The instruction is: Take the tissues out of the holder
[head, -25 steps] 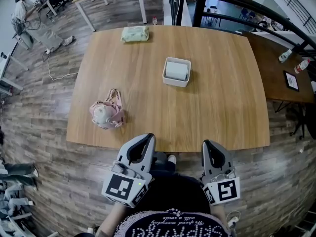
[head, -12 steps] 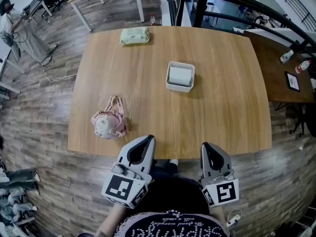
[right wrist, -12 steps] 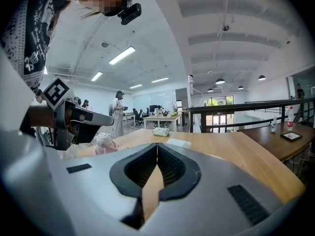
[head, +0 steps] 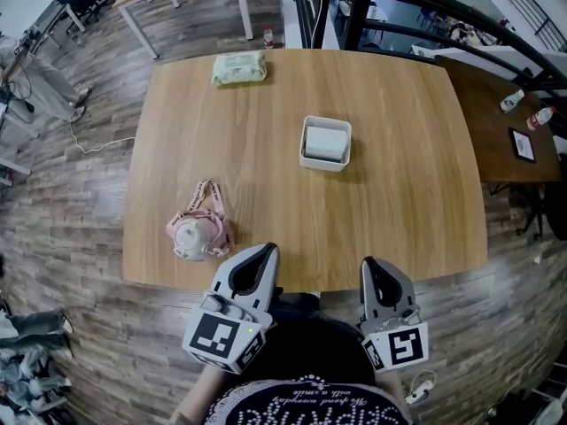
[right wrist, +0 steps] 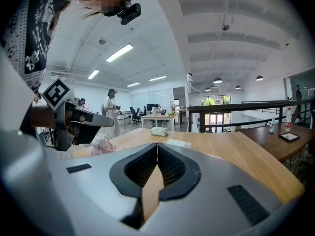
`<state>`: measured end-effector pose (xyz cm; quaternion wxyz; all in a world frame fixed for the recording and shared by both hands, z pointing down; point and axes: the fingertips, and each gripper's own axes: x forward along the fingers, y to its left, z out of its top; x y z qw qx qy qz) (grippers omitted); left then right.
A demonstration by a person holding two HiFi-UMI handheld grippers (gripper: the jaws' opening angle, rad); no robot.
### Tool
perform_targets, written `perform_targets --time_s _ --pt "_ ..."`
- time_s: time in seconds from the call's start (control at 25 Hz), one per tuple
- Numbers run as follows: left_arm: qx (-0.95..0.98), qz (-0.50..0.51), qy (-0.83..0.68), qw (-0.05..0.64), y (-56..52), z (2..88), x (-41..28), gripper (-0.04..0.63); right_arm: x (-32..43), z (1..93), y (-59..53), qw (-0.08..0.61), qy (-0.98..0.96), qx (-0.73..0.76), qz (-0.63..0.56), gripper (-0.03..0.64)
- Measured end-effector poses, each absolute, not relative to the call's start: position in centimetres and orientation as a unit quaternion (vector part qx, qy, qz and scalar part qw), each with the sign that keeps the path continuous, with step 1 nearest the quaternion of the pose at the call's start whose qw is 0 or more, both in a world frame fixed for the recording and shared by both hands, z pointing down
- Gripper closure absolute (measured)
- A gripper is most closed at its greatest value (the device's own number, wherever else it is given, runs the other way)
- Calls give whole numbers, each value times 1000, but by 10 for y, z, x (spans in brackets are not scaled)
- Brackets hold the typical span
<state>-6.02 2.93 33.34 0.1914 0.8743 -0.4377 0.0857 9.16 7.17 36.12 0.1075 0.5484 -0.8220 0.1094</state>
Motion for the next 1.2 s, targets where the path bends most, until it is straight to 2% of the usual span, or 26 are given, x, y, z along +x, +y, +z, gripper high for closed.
perform_targets --time_s 1.2 --pt "883 70 -423 191 14 333 -83 591 58 365 55 111 -823 547 110 604"
